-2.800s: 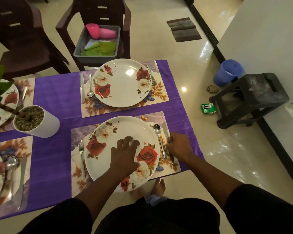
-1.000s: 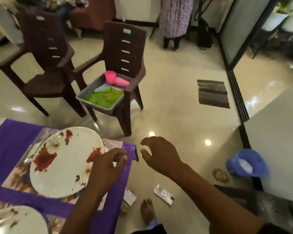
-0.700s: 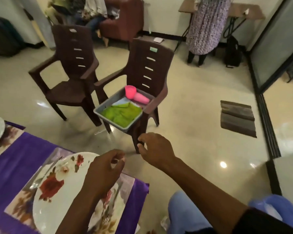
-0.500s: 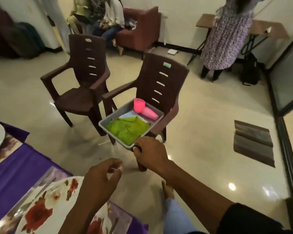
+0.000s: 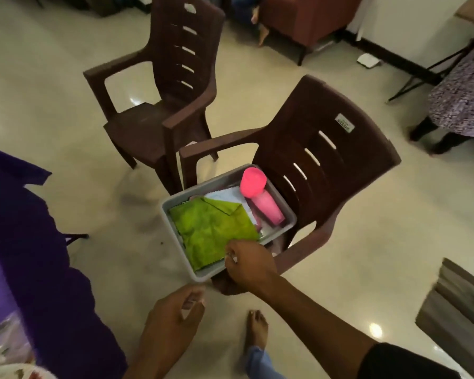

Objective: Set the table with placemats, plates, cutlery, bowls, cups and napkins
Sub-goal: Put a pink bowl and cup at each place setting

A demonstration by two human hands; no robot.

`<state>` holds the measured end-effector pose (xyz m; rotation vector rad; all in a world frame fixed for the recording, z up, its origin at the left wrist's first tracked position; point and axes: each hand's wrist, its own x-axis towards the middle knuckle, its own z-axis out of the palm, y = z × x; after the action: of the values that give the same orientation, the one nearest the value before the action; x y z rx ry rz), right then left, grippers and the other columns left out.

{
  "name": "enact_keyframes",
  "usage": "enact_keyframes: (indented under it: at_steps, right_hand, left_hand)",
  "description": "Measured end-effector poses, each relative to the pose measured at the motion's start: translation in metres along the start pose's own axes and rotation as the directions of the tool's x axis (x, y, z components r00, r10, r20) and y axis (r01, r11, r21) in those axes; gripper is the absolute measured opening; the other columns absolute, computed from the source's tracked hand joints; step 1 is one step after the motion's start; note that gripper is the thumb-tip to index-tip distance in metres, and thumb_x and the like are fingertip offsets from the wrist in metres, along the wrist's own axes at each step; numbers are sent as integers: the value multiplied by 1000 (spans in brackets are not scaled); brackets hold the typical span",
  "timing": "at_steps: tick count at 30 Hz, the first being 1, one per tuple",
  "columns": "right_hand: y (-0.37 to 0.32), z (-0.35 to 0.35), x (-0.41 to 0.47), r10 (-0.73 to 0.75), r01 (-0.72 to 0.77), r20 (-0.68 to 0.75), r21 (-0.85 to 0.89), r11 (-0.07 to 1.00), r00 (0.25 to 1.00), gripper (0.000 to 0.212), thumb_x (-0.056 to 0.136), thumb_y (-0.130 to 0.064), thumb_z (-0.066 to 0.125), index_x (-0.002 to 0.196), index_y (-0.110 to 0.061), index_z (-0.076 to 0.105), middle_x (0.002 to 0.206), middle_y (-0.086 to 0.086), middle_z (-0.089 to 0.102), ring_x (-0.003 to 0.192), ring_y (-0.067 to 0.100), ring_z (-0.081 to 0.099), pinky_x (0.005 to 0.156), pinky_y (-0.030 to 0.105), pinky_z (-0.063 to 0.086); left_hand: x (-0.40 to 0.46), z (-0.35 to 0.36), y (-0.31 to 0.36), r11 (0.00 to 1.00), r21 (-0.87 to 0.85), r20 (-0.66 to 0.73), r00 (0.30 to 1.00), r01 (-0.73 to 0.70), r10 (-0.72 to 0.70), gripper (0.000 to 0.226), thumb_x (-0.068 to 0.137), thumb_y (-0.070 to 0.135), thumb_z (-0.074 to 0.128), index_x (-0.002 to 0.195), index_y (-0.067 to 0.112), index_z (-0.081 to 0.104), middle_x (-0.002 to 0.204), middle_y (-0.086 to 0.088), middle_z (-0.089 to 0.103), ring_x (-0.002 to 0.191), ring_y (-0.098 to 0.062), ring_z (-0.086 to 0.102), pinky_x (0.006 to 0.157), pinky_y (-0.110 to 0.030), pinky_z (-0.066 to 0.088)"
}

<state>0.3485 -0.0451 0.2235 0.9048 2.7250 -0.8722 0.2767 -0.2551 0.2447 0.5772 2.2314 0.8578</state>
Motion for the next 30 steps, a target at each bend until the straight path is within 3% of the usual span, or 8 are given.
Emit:
enact_keyframes:
  at_steps: [5, 9, 13, 17, 19, 23, 26, 30]
  right_hand:
    - [47, -16, 72, 144, -153, 78, 123, 981, 986, 32, 87, -37, 59, 115, -25, 68, 109, -1, 74, 108, 25, 65, 87, 33, 51]
    - [71, -20, 129, 242, -271, 148, 229, 935, 959, 37, 90, -33, 66, 124, -20, 70, 118, 8, 73, 116, 28, 64, 96, 32, 48]
    - [87, -22, 181, 317, -362, 186, 308, 880, 930, 42, 93, -36, 65, 130, -17, 66, 128, 10, 69, 120, 30, 63, 99, 35, 48]
    - [96, -19, 228, 380, -425, 188, 385, 820, 905, 19, 93, -36, 60, 99, -18, 63, 96, 6, 64, 95, 23, 61, 88, 35, 48]
    - [104, -13, 250, 451, -480, 184, 476, 737, 874, 22, 93, -34, 58, 97, -12, 61, 89, 7, 59, 86, 26, 58, 90, 47, 55]
    - [129, -6, 296, 622, -532, 120, 657, 534, 773, 47, 91, -31, 56, 131, -7, 54, 109, 13, 61, 98, 29, 61, 98, 57, 53]
    - [156, -1, 328, 723, -556, 31, 663, 502, 690, 58, 93, -34, 58, 142, -5, 47, 136, 21, 57, 119, 41, 61, 97, 55, 53]
    - [197, 13, 364, 745, -587, 14, 626, 514, 667, 53, 95, -35, 59, 135, -2, 50, 133, 22, 59, 119, 41, 61, 98, 53, 52]
  left_hand:
    - [46, 23, 16, 995, -72, -9, 998, 63, -64, 39, 87, 25, 76, 99, 62, 66, 89, 34, 73, 84, 12, 70, 77, -15, 55]
    - [90, 30, 24, 985, -135, -11, 994, 105, -108, 16, 92, 27, 74, 98, 41, 74, 92, 28, 75, 88, 10, 70, 89, -26, 58]
    - [153, 37, 39, 978, -160, 27, 991, 132, -129, 17, 97, 33, 68, 113, 33, 73, 107, 17, 75, 100, 2, 70, 98, -36, 56]
    - [233, 40, 54, 979, -153, 133, 984, 136, -116, 33, 100, 39, 63, 131, 28, 67, 125, 12, 68, 112, -4, 63, 101, -30, 49]
    - [278, 47, 56, 975, -146, 213, 968, 166, -133, 39, 100, 43, 63, 135, 28, 64, 133, 5, 67, 120, -12, 61, 106, -36, 49]
    - [368, 76, 58, 963, -159, 330, 931, 216, -154, 53, 98, 56, 60, 144, 30, 58, 144, 4, 59, 124, -14, 57, 101, -34, 47]
    - [429, 108, 59, 950, -172, 351, 917, 261, -188, 64, 98, 62, 56, 150, 25, 51, 155, 4, 49, 137, -19, 50, 114, -40, 41]
    - [495, 151, 58, 916, -226, 369, 900, 331, -234, 65, 102, 55, 52, 156, 19, 42, 159, 0, 43, 142, -23, 45, 117, -49, 40]
